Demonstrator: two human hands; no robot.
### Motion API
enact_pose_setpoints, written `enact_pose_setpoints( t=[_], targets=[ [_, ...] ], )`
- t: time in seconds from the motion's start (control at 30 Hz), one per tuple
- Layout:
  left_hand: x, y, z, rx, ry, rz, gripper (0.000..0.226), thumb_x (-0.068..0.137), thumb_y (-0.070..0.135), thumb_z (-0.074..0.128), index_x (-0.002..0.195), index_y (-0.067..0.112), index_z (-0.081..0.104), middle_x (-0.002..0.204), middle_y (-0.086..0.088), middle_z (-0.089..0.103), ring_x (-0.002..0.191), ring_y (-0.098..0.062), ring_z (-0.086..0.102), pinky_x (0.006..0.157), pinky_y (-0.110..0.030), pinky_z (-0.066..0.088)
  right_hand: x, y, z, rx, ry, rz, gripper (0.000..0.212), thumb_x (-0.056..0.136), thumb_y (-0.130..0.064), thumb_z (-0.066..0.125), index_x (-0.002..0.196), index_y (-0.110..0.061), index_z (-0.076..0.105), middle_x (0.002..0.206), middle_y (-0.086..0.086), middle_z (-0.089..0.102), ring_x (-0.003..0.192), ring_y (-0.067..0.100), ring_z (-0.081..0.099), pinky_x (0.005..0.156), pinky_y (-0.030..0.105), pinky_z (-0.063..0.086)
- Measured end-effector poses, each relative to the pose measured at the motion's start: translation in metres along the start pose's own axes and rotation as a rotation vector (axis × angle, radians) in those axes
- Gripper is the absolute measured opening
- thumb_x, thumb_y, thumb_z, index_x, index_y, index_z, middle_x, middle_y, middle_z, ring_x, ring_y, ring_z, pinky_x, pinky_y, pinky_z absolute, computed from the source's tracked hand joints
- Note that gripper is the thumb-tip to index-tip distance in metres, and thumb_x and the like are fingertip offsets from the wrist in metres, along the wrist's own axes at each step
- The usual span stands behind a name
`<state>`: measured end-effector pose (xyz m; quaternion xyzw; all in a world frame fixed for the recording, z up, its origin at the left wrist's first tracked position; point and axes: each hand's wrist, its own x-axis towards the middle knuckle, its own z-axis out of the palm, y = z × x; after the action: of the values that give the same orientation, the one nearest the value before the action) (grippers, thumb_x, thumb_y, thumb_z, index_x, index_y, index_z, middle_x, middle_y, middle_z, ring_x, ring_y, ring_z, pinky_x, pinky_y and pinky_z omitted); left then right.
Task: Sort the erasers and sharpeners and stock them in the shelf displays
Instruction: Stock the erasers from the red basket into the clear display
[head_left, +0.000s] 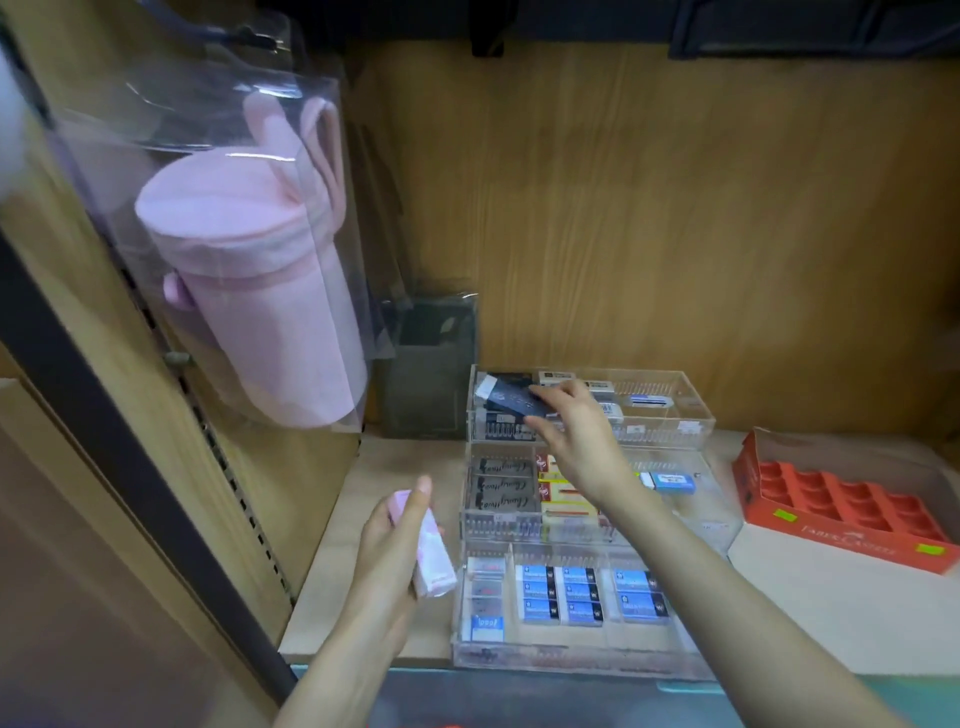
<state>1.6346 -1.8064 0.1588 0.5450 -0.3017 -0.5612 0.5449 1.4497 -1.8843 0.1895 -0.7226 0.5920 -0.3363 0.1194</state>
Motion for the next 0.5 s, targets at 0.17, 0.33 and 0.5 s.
enact_pose_setpoints(
  t=[0.17,0.33,0.5],
  targets=[
    [0.014,-0.003,-0.01,-0.268,0.029,-0.135,0.03,0.096,0.025,0.044,0.068,0.014,0.042,0.053,0.001,0.046,0.044,-0.01,0.046,0.048,-0.024,0.037,0.035,0.007,0.004,-0.034,-0.135,0.065,0.029,0.093,-0.012,0.056,0.121,-0.008,0.063,0.118,0.016,0.056,0.11,0.031,0.054,0.099,0.034,0.04],
    [0.022,-0.005,-0.005,-0.363,-0.023,-0.099,0.029,0.093,0.02,0.034,0.065,0.014,0.038,0.051,0.001,0.033,0.037,-0.007,0.033,0.041,-0.02,0.027,0.048,0.015,0.018,-0.014,-0.084,0.18,0.023,0.089,-0.013,0.062,0.111,-0.014,0.07,0.116,0.007,0.067,0.117,0.032,0.051,0.1,0.04,0.042],
    [0.024,-0.011,-0.006,-0.286,-0.009,-0.089,0.021,0.096,0.023,0.037,0.077,0.017,0.042,0.063,-0.001,0.033,0.053,-0.014,0.036,0.048,-0.024,0.034,0.057,0.011,0.014,0.039,-0.094,0.22,0.023,0.087,-0.011,0.064,0.109,-0.008,0.07,0.112,0.009,0.068,0.1,0.025,0.062,0.079,0.021,0.042]
  ],
)
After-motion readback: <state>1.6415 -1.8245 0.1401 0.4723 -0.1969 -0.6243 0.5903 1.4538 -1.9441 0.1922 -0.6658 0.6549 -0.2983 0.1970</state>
